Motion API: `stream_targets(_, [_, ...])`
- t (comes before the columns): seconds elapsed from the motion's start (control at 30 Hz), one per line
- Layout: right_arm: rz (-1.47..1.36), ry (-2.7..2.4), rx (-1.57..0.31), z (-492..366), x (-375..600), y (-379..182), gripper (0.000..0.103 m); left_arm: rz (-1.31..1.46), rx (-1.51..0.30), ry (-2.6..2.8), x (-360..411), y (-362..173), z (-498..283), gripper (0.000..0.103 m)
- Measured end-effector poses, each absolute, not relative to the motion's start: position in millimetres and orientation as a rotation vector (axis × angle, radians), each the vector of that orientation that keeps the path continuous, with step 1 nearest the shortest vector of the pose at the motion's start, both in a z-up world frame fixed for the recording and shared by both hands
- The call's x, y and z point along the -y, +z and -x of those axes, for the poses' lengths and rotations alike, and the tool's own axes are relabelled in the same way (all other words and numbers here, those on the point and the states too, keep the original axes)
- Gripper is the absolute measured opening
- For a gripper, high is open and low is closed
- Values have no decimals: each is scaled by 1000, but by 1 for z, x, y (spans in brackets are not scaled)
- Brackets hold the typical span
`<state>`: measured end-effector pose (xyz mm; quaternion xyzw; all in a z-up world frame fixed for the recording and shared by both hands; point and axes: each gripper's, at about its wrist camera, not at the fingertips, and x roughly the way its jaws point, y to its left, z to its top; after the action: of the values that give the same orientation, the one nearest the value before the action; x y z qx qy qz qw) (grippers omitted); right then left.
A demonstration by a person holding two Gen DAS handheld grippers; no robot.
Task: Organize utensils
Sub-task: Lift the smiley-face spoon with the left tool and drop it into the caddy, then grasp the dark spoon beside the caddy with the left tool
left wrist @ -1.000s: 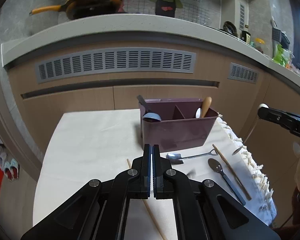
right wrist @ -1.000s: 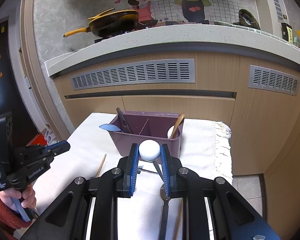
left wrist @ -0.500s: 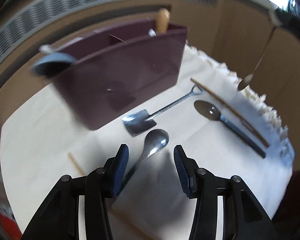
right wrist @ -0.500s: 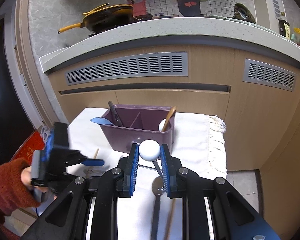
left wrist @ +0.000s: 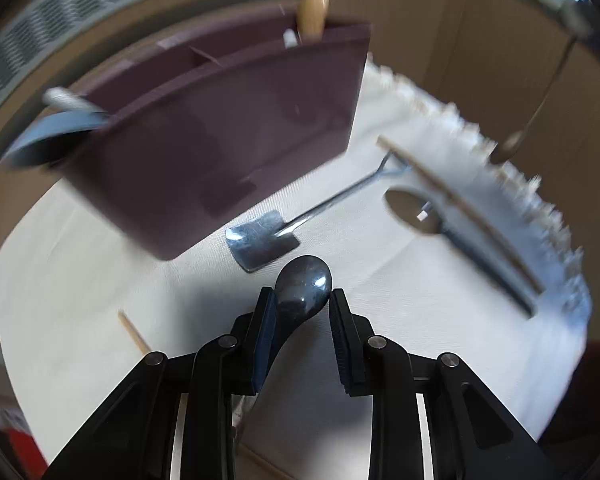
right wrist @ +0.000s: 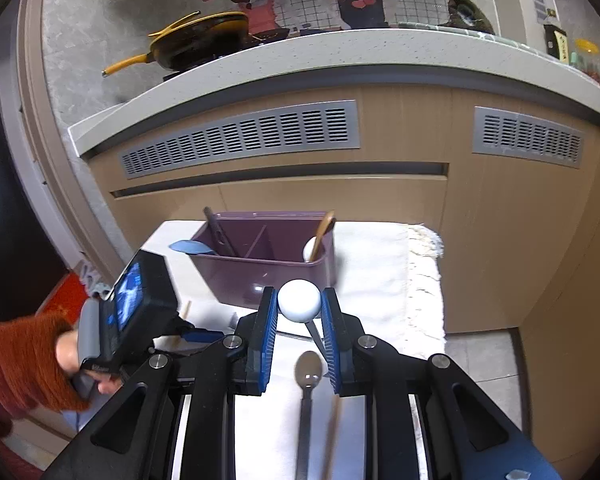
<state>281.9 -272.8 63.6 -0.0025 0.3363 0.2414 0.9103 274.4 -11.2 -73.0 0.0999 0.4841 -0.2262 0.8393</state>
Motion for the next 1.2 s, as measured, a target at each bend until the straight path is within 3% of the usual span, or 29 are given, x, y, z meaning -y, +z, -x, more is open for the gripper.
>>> stream_targets(0.2, [-23, 544, -705, -281, 268, 68, 20, 22, -825, -444, -15, -31, -232, 28])
stream_targets(0.4, [-22, 564, -715, -281, 256, 69, 20, 104, -745, -443, -29, -13, -227, 28])
stream_targets(0.47, [-30, 573, -707, -281, 255, 73, 20, 143, -697, -462, -35, 7, -225, 24])
stream_targets(0.5, [-37, 582, -687, -281, 255, 80, 20, 154, -655, -480, -35, 24, -227, 3])
stream_targets(0.7, [-5, 611, -513, -291, 243, 154, 20, 208, -428, -501, -53, 125, -256, 2])
stream_targets(0.83, [4, 584, -474, -305, 238, 176, 20, 174, -408, -468, -57, 139, -272, 2])
stream_targets(0.97, [23, 553, -489, -313, 242, 167, 20, 159, -504, -493, -51, 104, -285, 7])
stream_targets(1.1, [9, 508, -568, -324, 253, 138, 20, 135, -681, -593, -25, 47, -296, 41])
stream_targets(1.2, [16, 476, -606, -326, 265, 117, 20, 85, -841, -660, 6, -3, -309, 44])
